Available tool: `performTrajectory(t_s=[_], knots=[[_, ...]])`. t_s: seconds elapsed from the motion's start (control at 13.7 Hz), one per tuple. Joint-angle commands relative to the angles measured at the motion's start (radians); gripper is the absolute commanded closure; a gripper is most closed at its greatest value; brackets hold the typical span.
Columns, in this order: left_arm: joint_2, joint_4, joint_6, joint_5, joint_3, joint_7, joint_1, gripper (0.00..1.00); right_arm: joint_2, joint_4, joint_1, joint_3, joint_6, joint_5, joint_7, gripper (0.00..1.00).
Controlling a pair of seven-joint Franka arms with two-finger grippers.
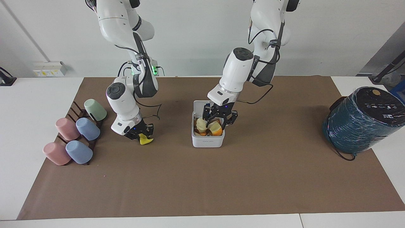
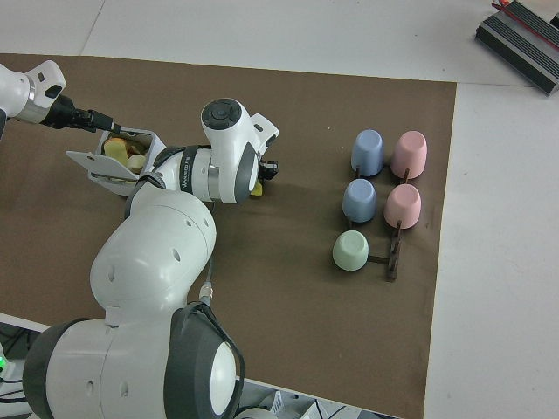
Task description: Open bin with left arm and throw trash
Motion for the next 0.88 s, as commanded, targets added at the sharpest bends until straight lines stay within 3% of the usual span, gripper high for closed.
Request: performTrajectory(t_s=[0.0,0.37,0.66,0.8], knots=[[-0.059,-0.012,-0.103,0.015,0.007,0.037,0.049,0.0,-0.009,0.095,0.0,0.004,-0.132,-0.02,0.036,1.0],[-0.125,-0.082,-0.194,0.086,0.007,0.154,0.173,0.0,-0.029,0.377,0.0,0.033,-0.47,0.014,0.195,1.0],[-0.22,-0.159,-0.227,0.145,0.007,0.231,0.294,0.0,-0.023,0.42,0.049,0.062,-0.398,0.283,0.434,1.0],[-0.249,-0.156,-0.279,0.145,0.007,0.359,0.359,0.0,-0.018,0.402,0.139,0.062,-0.305,0.293,0.578,1.0]])
